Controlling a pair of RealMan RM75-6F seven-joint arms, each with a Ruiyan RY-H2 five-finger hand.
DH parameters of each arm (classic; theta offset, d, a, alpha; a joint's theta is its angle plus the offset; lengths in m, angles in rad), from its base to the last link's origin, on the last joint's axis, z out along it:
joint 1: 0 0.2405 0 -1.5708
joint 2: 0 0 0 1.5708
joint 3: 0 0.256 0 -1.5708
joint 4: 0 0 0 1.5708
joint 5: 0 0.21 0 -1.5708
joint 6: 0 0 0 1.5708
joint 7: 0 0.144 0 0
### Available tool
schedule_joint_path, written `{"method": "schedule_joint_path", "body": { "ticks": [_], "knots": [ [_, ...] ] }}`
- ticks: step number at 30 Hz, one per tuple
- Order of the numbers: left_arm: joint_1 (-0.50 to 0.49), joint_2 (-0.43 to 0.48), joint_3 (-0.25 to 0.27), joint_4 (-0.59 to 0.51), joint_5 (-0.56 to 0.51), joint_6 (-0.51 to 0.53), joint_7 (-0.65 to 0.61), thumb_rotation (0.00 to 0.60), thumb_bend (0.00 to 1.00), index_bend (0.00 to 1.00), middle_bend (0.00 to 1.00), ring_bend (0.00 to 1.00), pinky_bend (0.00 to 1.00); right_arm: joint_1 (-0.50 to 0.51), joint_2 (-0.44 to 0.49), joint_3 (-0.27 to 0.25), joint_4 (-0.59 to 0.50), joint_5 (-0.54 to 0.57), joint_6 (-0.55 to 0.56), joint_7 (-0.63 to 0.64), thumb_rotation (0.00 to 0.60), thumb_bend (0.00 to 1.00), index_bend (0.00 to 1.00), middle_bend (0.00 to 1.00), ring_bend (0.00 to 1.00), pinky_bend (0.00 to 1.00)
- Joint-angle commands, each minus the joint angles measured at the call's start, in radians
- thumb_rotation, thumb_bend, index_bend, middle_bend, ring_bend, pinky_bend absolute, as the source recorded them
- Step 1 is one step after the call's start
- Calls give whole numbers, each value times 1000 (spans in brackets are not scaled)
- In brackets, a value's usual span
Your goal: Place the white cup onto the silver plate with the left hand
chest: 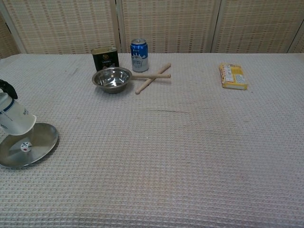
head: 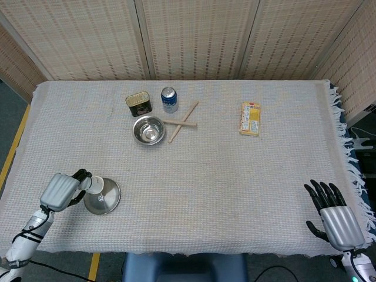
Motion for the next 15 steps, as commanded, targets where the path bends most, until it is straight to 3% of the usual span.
{"method": "schedule_joint_path", "body": {
  "ticks": [1,4,9,15],
  "knots": [
    [0,-16,-50,79,-129,-63,-26,600,489,529,716,781,949,-2,2,-1,-2,-5,6,2,600,154,0,0,0,0],
    [-13,-43,-53,133,-164,-118,-22,600,489,525,711,781,950,-3,2,-2,-2,-7,6,1,600,153,0,0,0,0],
    [-22,-77,-66,196,-181,-126,-20,600,489,511,693,781,949,-1,-1,-4,-2,-7,0,-4,600,153,0,0,0,0],
    [-30,-66,-62,179,-194,-163,-9,600,470,429,623,780,948,0,-1,-2,-2,-2,-3,-3,600,153,0,0,0,0]
  ]
}}
